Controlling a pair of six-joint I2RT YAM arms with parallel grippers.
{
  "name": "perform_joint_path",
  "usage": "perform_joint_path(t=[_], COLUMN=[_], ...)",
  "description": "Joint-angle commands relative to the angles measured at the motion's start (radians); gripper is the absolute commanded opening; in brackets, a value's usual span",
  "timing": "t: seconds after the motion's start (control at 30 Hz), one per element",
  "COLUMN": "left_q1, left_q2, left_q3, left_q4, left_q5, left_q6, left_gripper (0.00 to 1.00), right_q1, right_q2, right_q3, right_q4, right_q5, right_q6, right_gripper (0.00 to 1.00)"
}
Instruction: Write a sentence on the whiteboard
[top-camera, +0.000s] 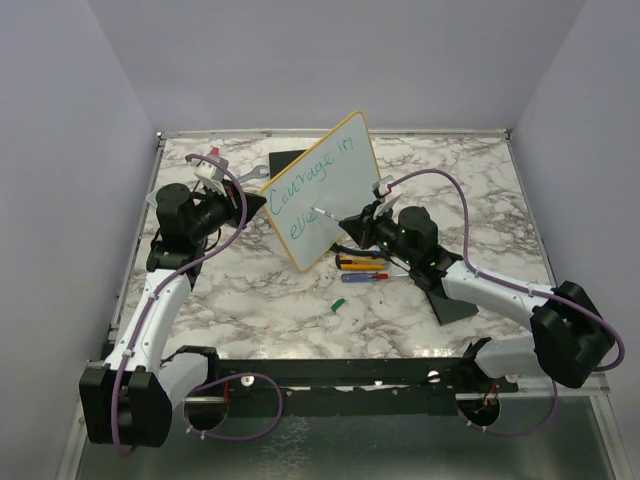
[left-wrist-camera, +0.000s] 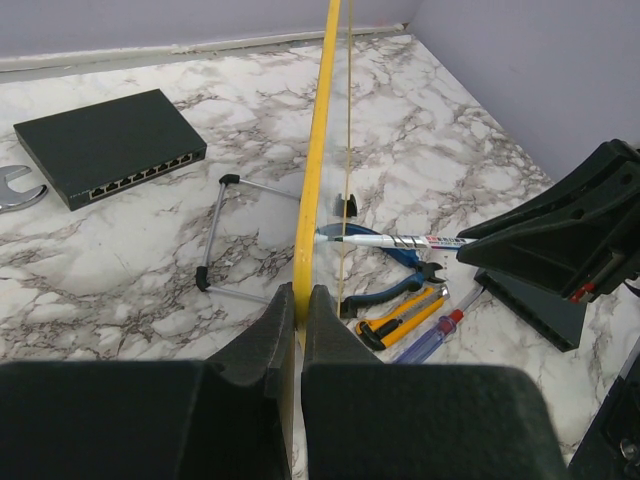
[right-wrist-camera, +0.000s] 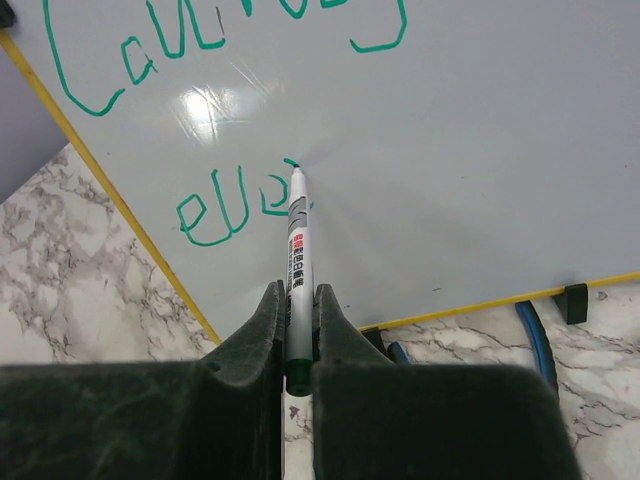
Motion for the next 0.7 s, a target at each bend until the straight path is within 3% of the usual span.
perform_joint_path(t=[0.0, 0.67], left_q1=[-0.003, -0.005], left_q2=[-0.014, -0.017], left_q3=[-0.005, -0.005], left_q4=[0.014, 0.015], left_q5=[0.014, 0.014], left_q6=[0.010, 0.010], left_gripper=[0.00, 0.00], right_q1=[-0.003, -0.003], right_q2=[0.003, 0.005], right_q3=[-0.036, -0.064], right_q4=[-0.005, -0.023], right_q5=[0.055, 0.053], right_q6=[0.012, 0.026], right_gripper=[0.01, 0.00])
